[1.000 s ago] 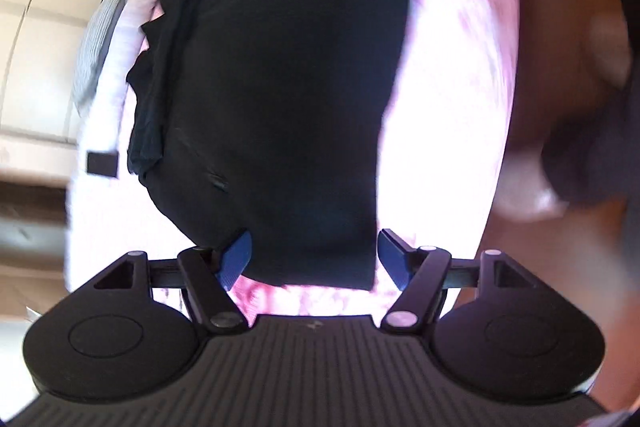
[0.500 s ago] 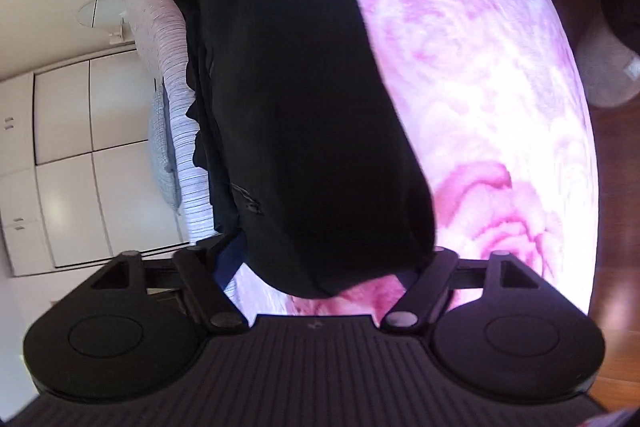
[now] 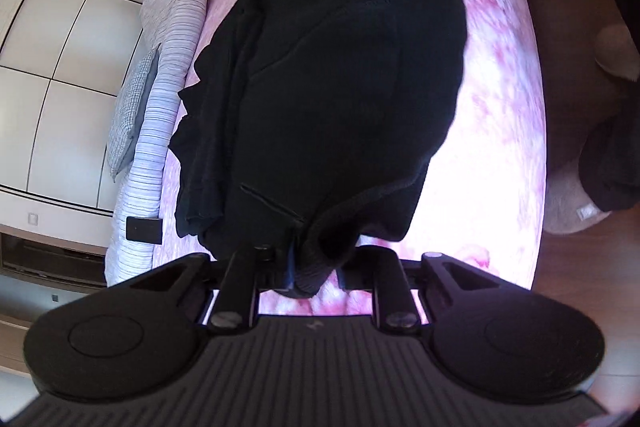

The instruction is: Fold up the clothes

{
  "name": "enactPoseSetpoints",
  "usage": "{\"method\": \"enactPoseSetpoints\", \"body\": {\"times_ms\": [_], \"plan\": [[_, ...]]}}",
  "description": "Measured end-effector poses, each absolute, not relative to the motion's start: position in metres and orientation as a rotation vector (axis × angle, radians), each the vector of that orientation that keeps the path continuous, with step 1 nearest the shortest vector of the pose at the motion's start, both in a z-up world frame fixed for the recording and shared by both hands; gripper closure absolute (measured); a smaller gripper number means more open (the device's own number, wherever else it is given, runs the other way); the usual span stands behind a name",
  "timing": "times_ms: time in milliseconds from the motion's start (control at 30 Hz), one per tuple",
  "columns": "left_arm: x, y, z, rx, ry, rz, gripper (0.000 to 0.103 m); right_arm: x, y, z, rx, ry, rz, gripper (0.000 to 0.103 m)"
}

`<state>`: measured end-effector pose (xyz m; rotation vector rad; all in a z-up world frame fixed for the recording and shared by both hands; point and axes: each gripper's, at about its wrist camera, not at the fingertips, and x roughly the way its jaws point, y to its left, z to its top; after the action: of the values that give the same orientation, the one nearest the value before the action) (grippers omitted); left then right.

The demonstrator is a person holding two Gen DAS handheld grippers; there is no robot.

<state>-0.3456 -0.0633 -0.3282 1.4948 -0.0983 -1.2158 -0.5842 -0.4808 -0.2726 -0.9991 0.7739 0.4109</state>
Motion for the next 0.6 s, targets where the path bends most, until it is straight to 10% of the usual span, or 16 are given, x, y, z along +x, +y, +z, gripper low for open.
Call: {"method": "enactPoseSetpoints", "body": {"times_ms": [600], "plan": [[-0.348,-0.071,-0.322,1.494,0.035,-1.194,0.088,-0.612,-0.494,-0.300,-1.224,0.628,0.596,0.036]]}}
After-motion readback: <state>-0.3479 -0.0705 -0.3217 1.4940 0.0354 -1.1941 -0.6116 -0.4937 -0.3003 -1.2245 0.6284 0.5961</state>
